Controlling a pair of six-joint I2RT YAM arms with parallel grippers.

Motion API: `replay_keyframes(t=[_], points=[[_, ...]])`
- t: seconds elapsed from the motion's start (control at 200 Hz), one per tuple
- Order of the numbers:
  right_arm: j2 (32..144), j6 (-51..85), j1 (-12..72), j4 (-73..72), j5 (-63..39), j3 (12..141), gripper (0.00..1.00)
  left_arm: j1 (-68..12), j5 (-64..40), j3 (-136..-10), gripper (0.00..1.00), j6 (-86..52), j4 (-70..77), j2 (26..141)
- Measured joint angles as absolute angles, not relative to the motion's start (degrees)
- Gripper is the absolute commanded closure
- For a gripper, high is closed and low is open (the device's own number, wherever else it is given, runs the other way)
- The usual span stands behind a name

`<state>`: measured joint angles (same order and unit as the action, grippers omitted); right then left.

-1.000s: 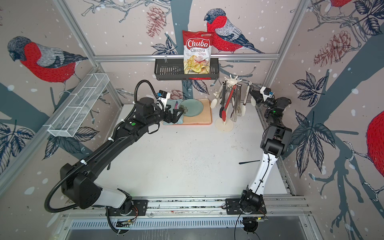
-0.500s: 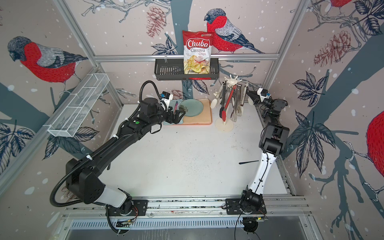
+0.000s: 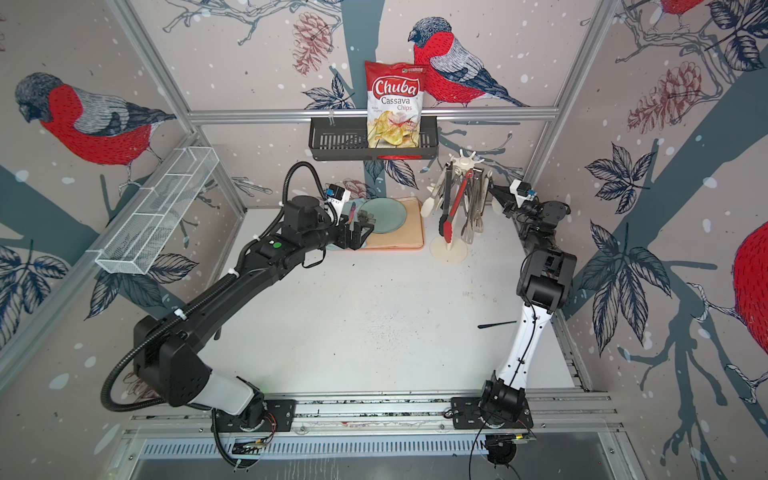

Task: Hang food tongs on kitchen utensil racks
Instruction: Hang the food tongs on the rack.

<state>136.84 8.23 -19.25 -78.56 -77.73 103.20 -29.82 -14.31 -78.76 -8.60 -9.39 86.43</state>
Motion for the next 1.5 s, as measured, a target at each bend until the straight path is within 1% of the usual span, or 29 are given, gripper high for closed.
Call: replay_keyframes(t=[0.22, 0.66, 0.93, 1.116, 1.501], points=[[134.89, 7.88, -17.93, -79.59, -77.78, 102.08, 1.00, -30.57, -13.72, -78.43, 0.04, -8.58, -9.45, 85.52], [130.96, 8.49, -17.54, -80.97, -77.65, 102.45, 1.00, -30.98, -13.45, -77.67, 0.04, -8.10, -9.50, 83.64], [127.87, 8.51, -17.67, -81.87, -77.08, 100.53, 1.00, -30.98, -13.56, -77.67, 0.04, -7.49, -9.65, 83.59], [128.79, 8.95, -17.61, -81.36, -76.95, 102.96, 1.00, -30.98, -13.91, -77.60, 0.04, -7.18, -9.67, 83.33], [134.30, 9.47, -16.53, -77.38, -76.82, 110.17, 1.00, -31.44, -13.87, -77.60, 0.04, -6.96, -9.72, 82.96]])
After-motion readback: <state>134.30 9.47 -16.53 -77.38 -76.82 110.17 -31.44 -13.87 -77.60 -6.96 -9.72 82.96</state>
